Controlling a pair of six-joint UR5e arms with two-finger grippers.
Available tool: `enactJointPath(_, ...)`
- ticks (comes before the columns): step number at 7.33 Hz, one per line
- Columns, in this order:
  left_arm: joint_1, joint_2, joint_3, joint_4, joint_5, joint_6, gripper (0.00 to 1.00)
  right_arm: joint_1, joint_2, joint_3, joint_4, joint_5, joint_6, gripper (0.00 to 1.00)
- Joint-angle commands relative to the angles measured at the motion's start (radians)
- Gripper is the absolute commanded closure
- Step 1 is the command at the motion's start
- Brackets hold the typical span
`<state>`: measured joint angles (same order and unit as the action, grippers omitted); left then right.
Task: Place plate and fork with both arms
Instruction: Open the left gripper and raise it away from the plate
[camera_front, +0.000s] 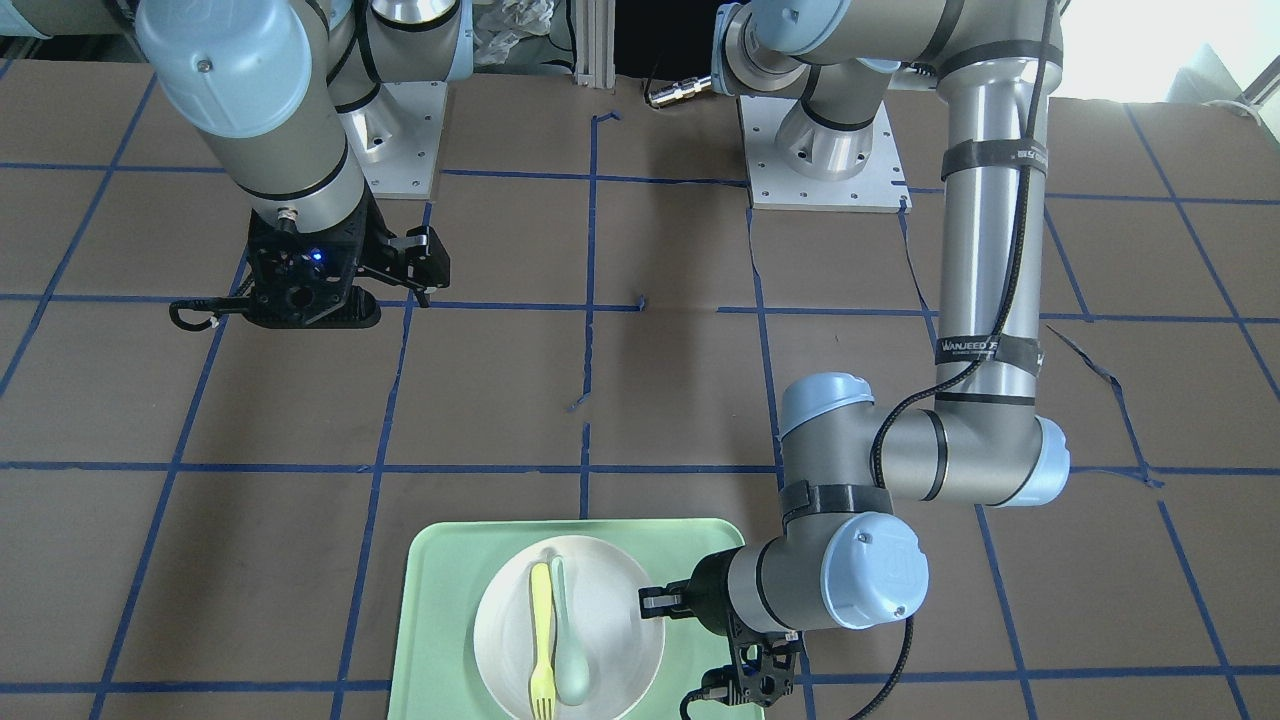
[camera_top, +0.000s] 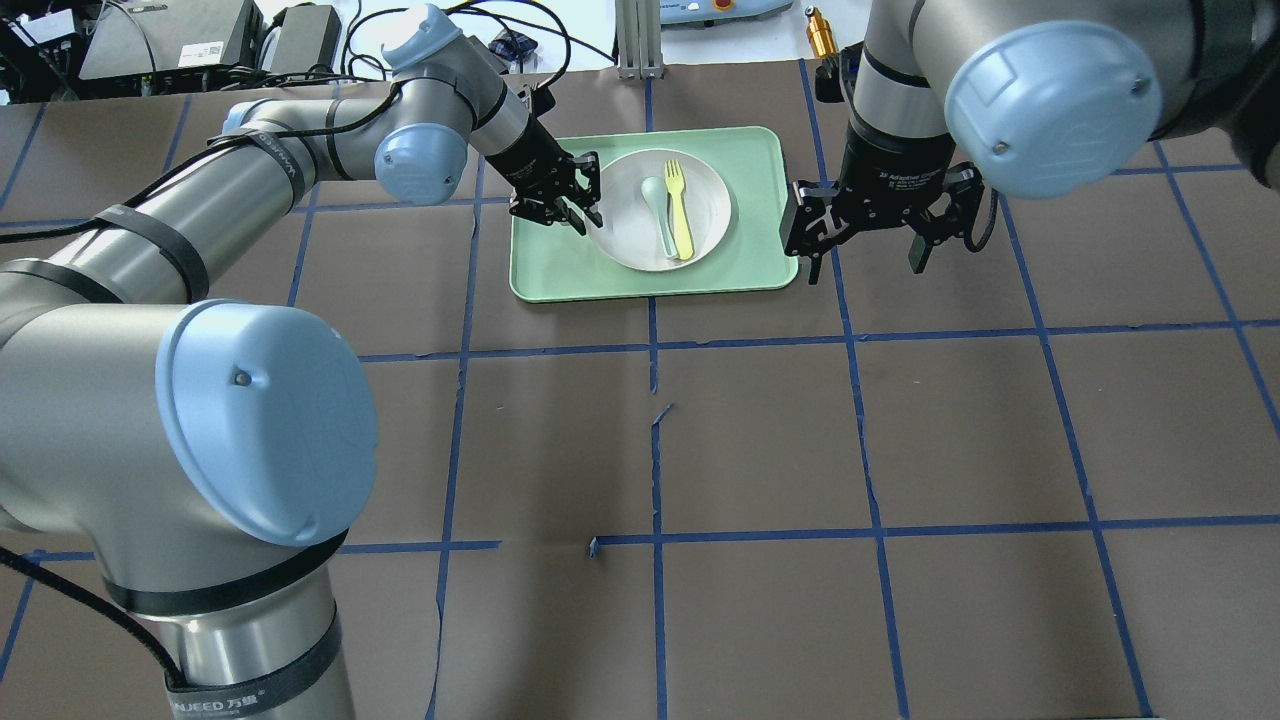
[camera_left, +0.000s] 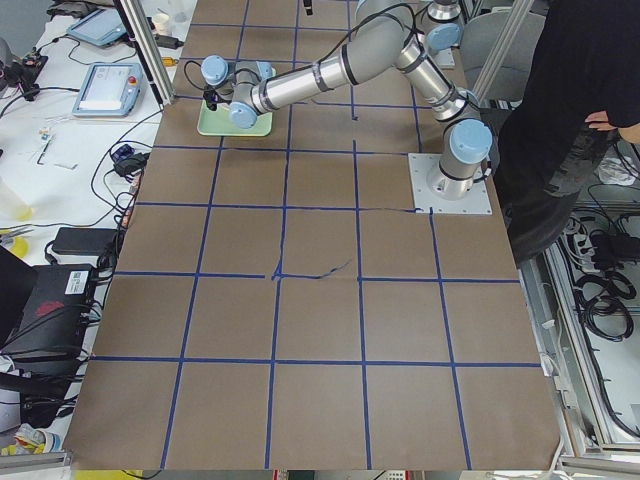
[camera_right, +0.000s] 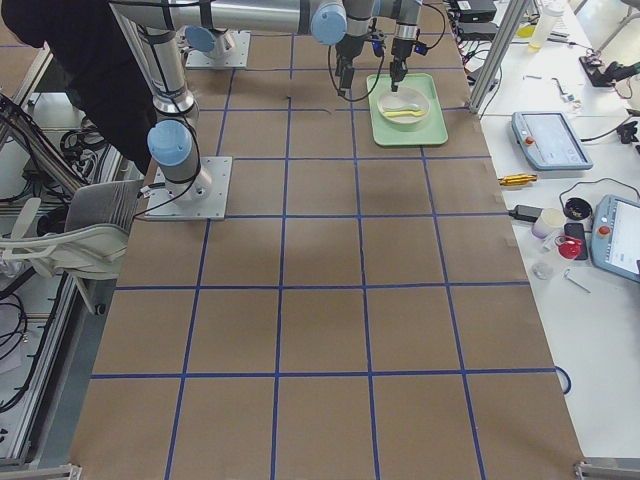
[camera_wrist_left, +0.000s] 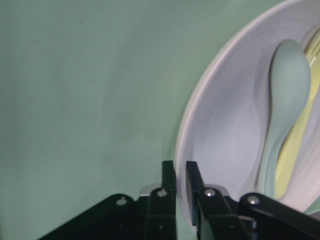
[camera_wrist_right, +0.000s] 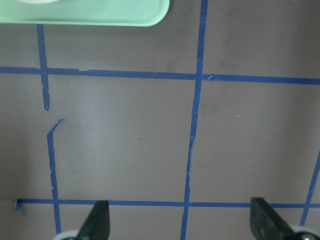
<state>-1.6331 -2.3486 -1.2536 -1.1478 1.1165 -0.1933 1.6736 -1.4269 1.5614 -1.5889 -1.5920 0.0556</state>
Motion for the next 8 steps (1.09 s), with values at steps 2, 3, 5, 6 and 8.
enactJointPath(2, 0.044, 0.128, -0.013, -0.083, 0.252, 0.128, 0.00, 0.003, 0.105, -0.039, -0.176, -0.025, 0.000, 0.00)
enactJointPath(3, 0.089, 0.184, -0.030, -0.181, 0.338, 0.237, 0.00, 0.012, 0.181, -0.085, -0.263, -0.025, 0.010, 0.00)
enactJointPath(5, 0.166, 0.286, -0.102, -0.224, 0.487, 0.355, 0.00, 0.018, 0.338, -0.225, -0.322, -0.010, 0.032, 0.38)
enactJointPath(6, 0.202, 0.323, -0.148, -0.221, 0.524, 0.415, 0.00, 0.041, 0.436, -0.277, -0.404, 0.018, 0.059, 0.38)
enactJointPath(8, 0.243, 0.371, -0.188, -0.225, 0.520, 0.456, 0.00, 0.066, 0.525, -0.294, -0.503, 0.043, 0.090, 0.44)
